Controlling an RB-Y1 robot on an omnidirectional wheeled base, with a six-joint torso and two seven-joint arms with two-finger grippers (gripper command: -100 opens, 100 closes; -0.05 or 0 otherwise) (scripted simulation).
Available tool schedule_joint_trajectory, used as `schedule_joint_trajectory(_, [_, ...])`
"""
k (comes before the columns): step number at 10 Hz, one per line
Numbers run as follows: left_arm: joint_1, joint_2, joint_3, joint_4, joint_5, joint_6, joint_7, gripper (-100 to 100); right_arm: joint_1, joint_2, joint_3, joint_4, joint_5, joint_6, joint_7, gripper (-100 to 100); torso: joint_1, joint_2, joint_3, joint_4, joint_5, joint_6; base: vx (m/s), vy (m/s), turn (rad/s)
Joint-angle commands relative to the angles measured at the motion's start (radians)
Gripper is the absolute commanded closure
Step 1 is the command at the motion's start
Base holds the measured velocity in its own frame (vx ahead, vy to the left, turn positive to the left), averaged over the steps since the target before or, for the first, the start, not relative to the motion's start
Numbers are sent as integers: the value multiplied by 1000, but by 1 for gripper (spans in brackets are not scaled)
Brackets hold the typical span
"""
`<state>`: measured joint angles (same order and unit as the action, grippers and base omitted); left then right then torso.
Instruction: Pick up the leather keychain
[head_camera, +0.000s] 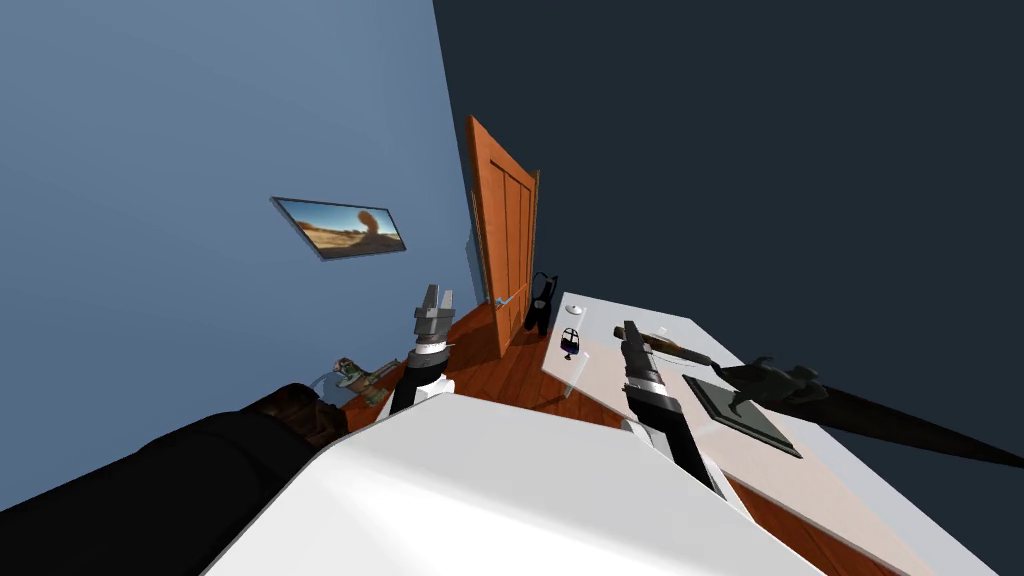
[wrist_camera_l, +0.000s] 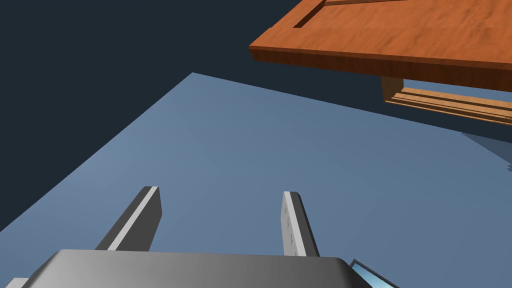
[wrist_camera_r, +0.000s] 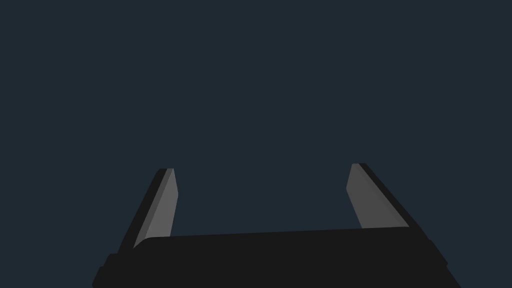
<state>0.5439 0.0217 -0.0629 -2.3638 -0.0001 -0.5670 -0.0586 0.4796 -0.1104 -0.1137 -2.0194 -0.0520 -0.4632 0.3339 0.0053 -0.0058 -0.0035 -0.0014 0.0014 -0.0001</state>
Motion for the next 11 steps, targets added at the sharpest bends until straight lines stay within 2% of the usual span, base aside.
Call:
schedule_joint_trajectory(1, [0, 0, 0, 0, 0, 0, 0, 0, -11, -9, -18, 50, 14, -13, 38, -100, 0, 0, 0, 0, 0, 0, 64, 113, -80])
schedule_joint_trajectory(3, [0, 0, 0, 0, 0, 0, 0, 0, -33, -22, -51, 119, 41, -27, 98, -100, 6, -2, -1, 0, 1, 0, 132, 191, -120])
schedule_joint_trajectory(4, [0, 0, 0, 0, 0, 0, 0, 0, -33, -22, -51, 136, 41, -27, 106, -100, 7, -4, -2, -1, 1, 0, 76, 128, -41])
schedule_joint_trajectory(6, [0, 0, 0, 0, 0, 0, 0, 0, -57, -31, -85, 209, 70, -41, 167, -100, 2, 0, 0, 0, 0, 0, 74, 128, -98])
schedule_joint_trajectory(7, [0, 0, 0, 0, 0, 0, 0, 0, -57, -31, -85, 229, 70, -41, 178, -100, 3, -1, 0, 0, 1, 0, 81, 141, -47])
schedule_joint_trajectory(8, [0, 0, 0, 0, 0, 0, 0, 0, -70, -35, -102, 257, 85, -48, 215, -100, 3, -1, 0, 0, 1, 0, 76, 155, -82])
schedule_joint_trajectory(9, [0, 0, 0, 0, 0, 0, 0, 0, -70, -35, -102, 277, 85, -48, 215, -100, 4, -1, 0, 0, 1, 0, 56, 110, -51])
schedule_joint_trajectory(10, [0, 0, 0, 0, 0, 0, 0, 0, -83, -37, -120, 310, 101, -54, 252, -100, 1, 1, 0, 0, 1, 0, 58, 125, -72])
schedule_joint_trajectory(11, [0, 0, 0, 0, 0, 0, 0, 0, -83, -37, -120, 327, 101, -54, 252, -100, 2, 0, 0, 0, 0, 0, 50, 93, -49])
